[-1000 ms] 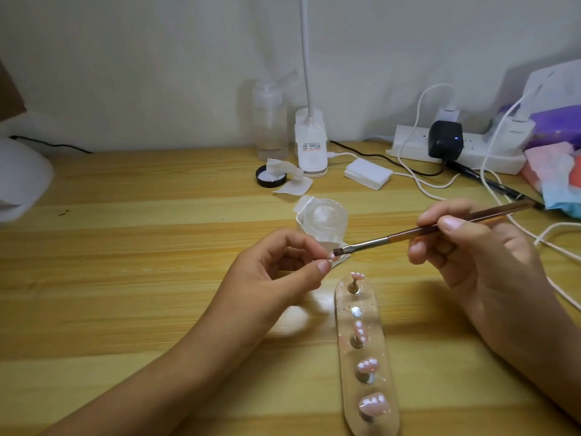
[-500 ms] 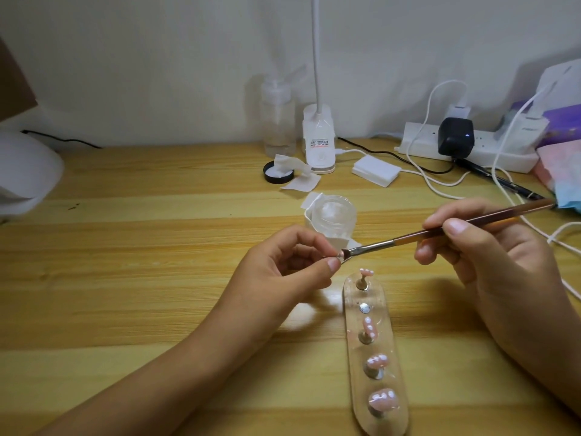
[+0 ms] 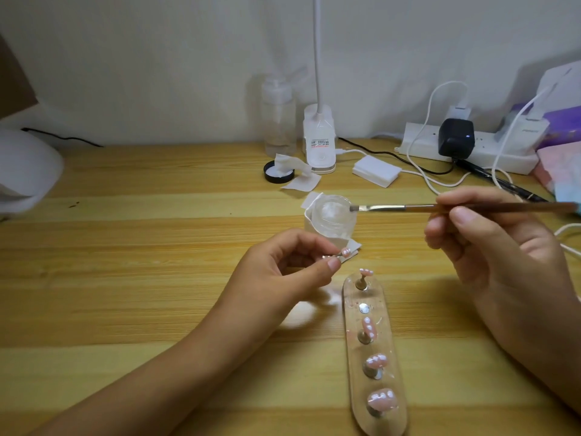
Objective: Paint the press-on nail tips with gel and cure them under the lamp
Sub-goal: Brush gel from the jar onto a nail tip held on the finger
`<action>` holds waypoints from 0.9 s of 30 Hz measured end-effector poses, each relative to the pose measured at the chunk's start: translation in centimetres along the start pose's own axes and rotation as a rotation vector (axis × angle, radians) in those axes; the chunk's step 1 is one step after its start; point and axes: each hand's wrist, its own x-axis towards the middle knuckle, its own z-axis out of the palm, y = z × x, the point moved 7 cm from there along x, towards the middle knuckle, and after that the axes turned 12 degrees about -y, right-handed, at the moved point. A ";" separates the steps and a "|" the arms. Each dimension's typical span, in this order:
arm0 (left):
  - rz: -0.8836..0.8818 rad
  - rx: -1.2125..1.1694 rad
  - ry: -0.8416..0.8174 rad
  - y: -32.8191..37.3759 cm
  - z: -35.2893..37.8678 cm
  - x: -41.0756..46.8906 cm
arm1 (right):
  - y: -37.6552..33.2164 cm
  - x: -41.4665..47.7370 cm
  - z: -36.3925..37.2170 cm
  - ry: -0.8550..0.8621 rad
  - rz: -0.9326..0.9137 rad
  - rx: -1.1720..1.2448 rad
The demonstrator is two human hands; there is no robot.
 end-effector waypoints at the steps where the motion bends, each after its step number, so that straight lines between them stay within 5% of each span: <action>1: -0.002 -0.003 -0.002 0.0 0.0 0.0 | 0.2 0.0 0.0 0.012 0.025 0.025; 15: 0.053 0.020 -0.028 0.3 0.2 0.0 | 1.0 0.0 0.6 0.032 0.143 0.055; 27: 0.035 0.030 -0.028 0.4 0.3 -0.1 | 0.3 -0.2 0.3 0.087 0.068 -0.001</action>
